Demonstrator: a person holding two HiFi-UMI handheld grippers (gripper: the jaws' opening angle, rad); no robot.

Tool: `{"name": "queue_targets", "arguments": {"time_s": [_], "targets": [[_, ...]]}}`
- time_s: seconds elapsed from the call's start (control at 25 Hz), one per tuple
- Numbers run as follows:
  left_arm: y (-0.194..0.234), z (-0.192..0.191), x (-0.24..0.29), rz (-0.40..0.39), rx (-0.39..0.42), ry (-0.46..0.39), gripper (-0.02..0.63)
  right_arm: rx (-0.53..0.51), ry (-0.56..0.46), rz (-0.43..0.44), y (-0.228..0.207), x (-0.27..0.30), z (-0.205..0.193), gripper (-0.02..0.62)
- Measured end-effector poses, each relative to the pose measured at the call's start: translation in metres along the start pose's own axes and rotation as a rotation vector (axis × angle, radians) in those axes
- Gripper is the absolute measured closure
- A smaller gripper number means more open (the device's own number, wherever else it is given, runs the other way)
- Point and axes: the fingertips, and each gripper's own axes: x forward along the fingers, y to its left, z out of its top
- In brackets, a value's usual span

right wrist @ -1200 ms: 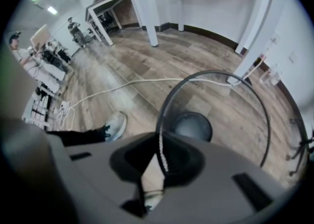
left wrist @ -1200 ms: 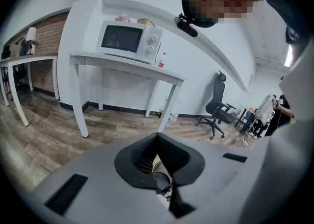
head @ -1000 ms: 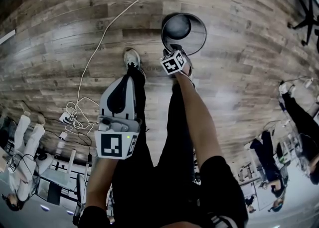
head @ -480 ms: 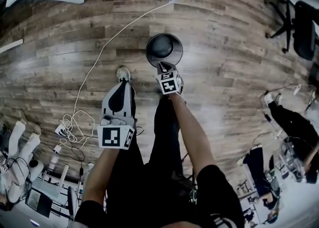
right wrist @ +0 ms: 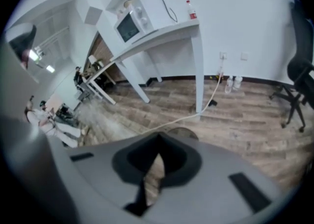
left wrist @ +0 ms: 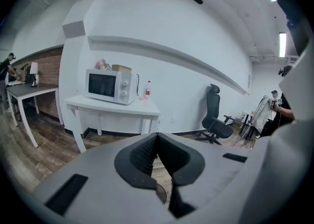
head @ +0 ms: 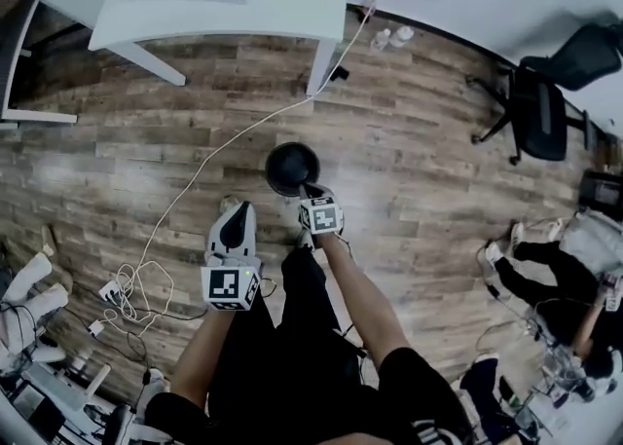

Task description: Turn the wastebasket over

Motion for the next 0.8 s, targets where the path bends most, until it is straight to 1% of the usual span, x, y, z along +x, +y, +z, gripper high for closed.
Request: {"name": "queue_targets", "arguments": {"time_s": [0.08, 0.2, 0.32, 0.4, 0.68, 0.8], "targets": [[-0.014, 0.021, -0.005, 0.02, 0.012, -0.031, 0.571, -0.015, -0.031, 0.013, 0.0, -0.026, 0.025, 0.563], [-0.037, 0.05, -0.018, 0.029, 0.026, -0.07, 0.571, -0.087, -0.12, 0.069, 0.014, -0.071, 0.06, 0.563], [-0.061, 0.075, -0.047, 0.015, 0.039, -0.085, 0.571, -0.126, -0.228, 0.124, 0.039, -0.133, 0.076, 0.563], [-0.07, 0.085, -0.066, 0.006, 0.048, -0.089, 0.571, -0.132, -0.287, 0.135, 0.054, -0.17, 0.089, 0.563], [-0.072, 0.117, -0.11, -0.013, 0.073, -0.107, 0.572, -0.186, -0.494, 0.14, 0.106, -0.285, 0.152, 0.563], [-0.067, 0.137, -0.128, -0.014, 0.093, -0.131, 0.571, -0.212, -0.574, 0.134, 0.13, -0.33, 0.169, 0.563]]}}
